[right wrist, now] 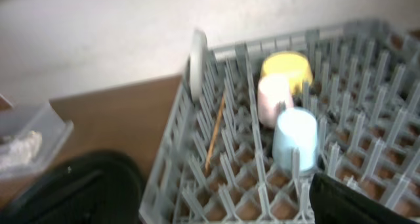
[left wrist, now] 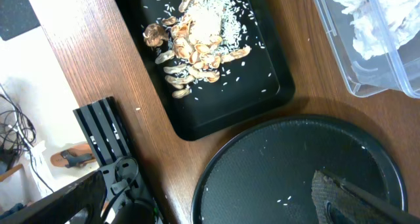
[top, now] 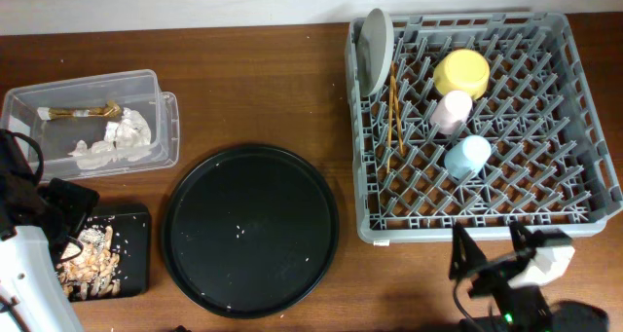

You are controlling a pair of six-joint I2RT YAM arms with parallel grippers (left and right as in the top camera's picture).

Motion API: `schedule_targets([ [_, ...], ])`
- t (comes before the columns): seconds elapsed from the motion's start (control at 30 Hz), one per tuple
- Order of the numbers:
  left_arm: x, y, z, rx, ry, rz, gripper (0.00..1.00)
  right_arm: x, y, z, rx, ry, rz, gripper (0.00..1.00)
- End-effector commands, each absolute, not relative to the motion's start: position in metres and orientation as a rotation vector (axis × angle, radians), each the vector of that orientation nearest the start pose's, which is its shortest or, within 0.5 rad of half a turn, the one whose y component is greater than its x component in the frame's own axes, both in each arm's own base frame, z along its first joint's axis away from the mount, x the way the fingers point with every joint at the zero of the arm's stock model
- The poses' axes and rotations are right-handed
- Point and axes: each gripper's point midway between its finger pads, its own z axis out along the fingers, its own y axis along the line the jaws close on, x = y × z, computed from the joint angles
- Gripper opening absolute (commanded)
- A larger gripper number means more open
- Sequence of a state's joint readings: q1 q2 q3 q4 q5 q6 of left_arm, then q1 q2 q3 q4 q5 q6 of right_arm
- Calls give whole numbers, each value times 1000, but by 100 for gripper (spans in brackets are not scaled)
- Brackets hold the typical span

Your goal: Sort waste into correct bins and load items into the dishwasher rack

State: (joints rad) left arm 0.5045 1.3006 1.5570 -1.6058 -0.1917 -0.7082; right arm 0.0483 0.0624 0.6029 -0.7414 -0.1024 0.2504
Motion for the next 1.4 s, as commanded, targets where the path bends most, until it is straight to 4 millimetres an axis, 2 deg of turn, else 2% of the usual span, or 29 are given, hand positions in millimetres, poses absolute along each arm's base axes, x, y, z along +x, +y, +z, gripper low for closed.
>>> schedule_targets([
  [0.0, 179, 139, 254, -1686, 2337, 252, 99, 194, 39, 235, 41, 1743, 367, 98],
  [0.2, 179, 139, 254, -1686, 2337, 252, 99, 227, 43, 221, 0, 1567, 378, 98],
  [0.33, 179, 139, 254, -1686, 2337, 252, 99, 240, 44, 200, -10, 1502, 377, 98],
  [0.47, 179, 139, 254, -1686, 2337, 252, 99, 245, 22, 188, 98, 1519, 278, 98],
  [0.53, 179, 139, 254, -1686, 2337, 252, 99, 246, -1, 156, 210, 1635, 164, 98],
  [0.57, 179, 139, 254, -1686, 2337, 252, 99, 246, 0, 156, 118, 1644, 81, 98],
  [0.67, 179, 139, 254, -1686, 2337, 252, 99, 246, 0, 156, 14, 1648, -16, 98],
  [1.37, 179, 139, 254, -1686, 2337, 252, 99, 246, 1, 156, -24, 1648, -40, 98],
])
